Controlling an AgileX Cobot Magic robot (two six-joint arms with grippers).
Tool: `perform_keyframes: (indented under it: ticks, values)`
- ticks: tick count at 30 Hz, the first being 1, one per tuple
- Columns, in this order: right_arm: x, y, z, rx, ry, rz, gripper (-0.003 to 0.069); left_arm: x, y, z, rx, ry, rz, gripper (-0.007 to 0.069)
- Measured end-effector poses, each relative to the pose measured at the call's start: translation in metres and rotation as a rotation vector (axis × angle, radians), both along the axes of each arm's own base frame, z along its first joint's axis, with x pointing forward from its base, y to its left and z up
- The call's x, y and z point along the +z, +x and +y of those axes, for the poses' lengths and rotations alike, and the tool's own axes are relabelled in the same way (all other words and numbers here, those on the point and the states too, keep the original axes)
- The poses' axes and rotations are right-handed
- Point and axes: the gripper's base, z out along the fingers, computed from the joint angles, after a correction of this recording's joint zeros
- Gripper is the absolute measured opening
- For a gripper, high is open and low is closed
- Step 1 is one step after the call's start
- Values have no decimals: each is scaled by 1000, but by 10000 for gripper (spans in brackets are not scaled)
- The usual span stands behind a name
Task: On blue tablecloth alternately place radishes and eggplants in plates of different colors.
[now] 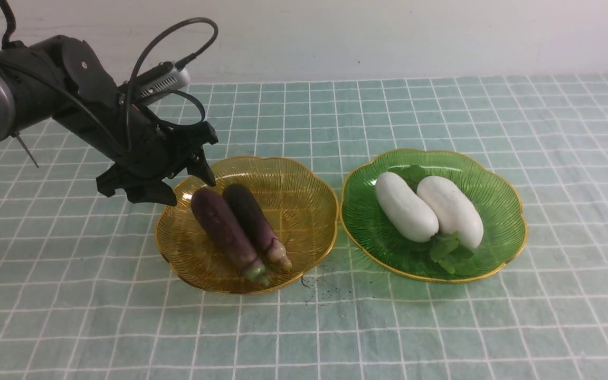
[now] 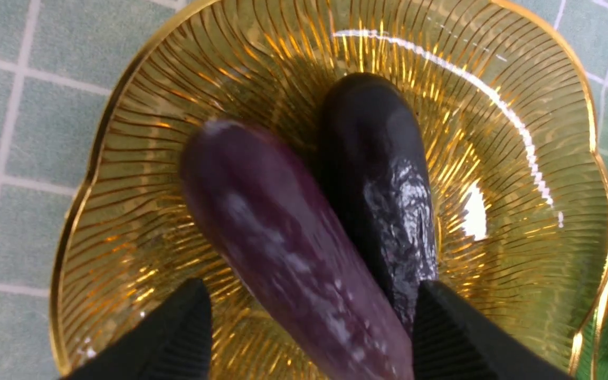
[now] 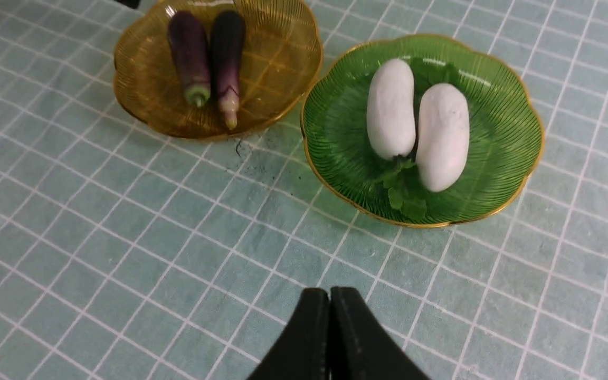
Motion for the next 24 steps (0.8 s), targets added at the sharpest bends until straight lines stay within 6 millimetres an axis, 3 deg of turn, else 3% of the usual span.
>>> perform_keyframes:
  ticks: [5, 9, 14, 17, 24]
  values:
    - [-34, -24, -13, -18, 65, -169, -14, 0, -1, -1, -3, -16, 17, 458]
    - [-76, -12, -9, -32, 143, -329, -14, 0, -2, -1, -20, -10, 24, 458]
    - [-106, 5, -2, -44, 213, -469, -15, -1, -3, -2, -75, 10, 12, 428]
    - [-112, 9, -1, -48, 247, -538, -15, -1, -4, -2, -118, 26, 4, 344]
    - [-117, 11, 0, -51, 263, -564, -15, -1, -5, -2, -211, 59, -10, 43]
